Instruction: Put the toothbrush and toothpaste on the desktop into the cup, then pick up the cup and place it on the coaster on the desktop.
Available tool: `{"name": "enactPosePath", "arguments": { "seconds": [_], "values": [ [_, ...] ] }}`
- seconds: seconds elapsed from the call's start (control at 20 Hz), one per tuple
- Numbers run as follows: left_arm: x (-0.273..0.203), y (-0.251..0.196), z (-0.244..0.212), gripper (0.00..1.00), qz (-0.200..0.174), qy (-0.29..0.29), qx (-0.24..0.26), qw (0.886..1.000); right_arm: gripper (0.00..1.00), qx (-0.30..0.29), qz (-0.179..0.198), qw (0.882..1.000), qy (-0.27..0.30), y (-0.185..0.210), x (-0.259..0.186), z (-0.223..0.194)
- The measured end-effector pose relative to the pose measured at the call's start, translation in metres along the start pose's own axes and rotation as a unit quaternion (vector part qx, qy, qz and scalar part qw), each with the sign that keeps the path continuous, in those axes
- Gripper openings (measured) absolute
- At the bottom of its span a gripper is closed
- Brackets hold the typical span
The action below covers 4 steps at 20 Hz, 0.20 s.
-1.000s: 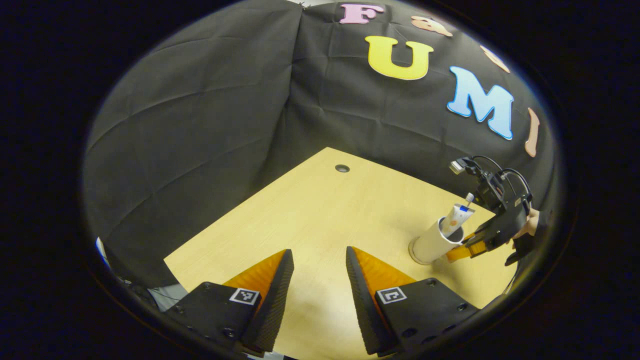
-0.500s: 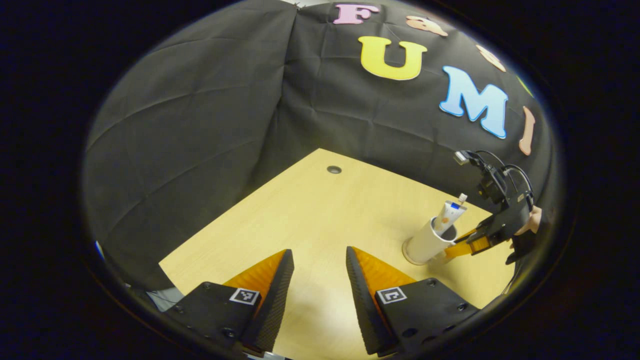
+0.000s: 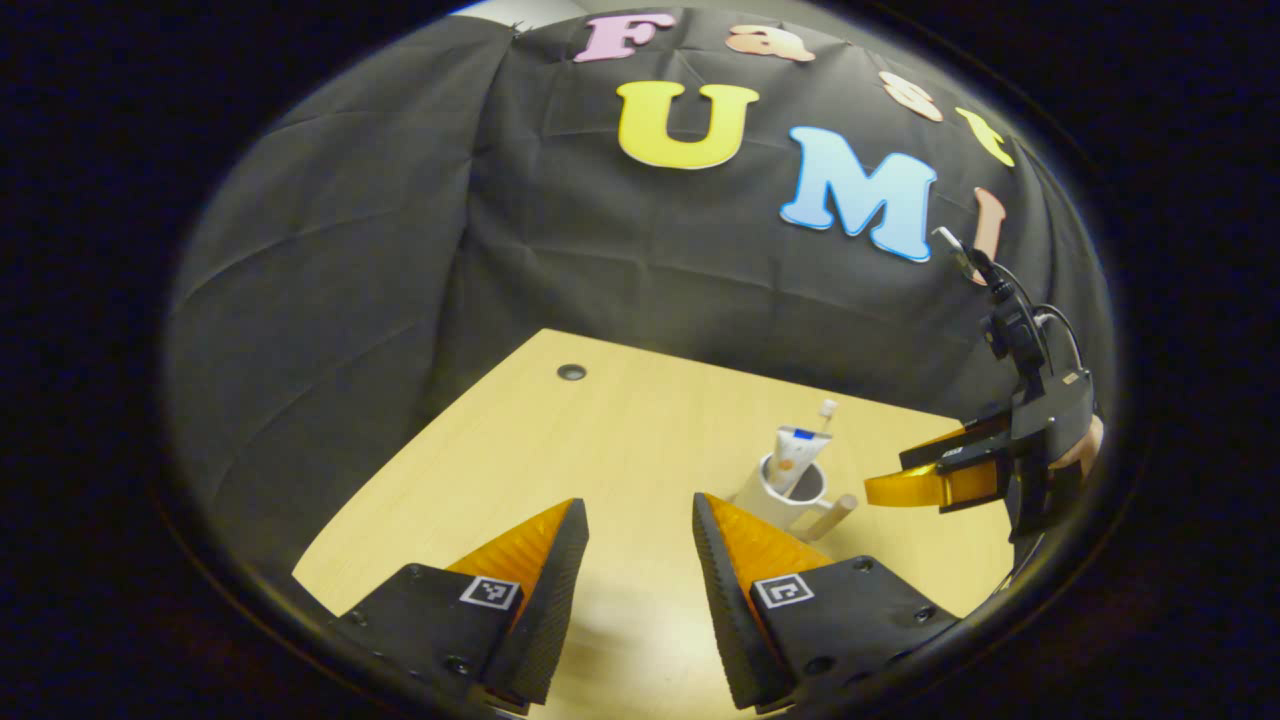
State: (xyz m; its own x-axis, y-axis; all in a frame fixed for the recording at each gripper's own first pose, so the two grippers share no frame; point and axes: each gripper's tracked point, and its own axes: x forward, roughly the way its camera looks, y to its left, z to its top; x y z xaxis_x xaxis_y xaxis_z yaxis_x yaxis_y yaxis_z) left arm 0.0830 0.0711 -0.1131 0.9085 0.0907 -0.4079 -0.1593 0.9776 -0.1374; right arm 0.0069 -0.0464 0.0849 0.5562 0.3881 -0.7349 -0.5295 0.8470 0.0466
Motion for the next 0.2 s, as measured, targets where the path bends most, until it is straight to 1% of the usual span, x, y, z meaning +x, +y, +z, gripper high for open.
{"name": "enactPosePath", "arguments": {
  "seconds": [0.05, 0.1, 0.15, 0.2],
  "values": [
    [0.0, -0.016, 0.008, 0.71, -0.016, -0.006, 0.008, 1.0, 0.94, 0.019, -0.006, 0.999, -0.025, -0.005, -0.044, 0.004],
    [-0.001, -0.03, 0.016, 0.73, -0.03, -0.012, 0.017, 0.999, 0.94, 0.037, -0.017, 0.998, -0.051, -0.012, -0.084, 0.004],
    [-0.002, -0.044, 0.023, 0.7, -0.044, -0.02, 0.027, 0.998, 0.94, 0.054, -0.028, 0.995, -0.077, -0.023, -0.13, 0.006],
    [-0.005, -0.058, 0.033, 0.7, -0.057, -0.028, 0.036, 0.997, 0.96, 0.071, -0.04, 0.991, -0.104, -0.032, -0.178, 0.006]
  ]
}}
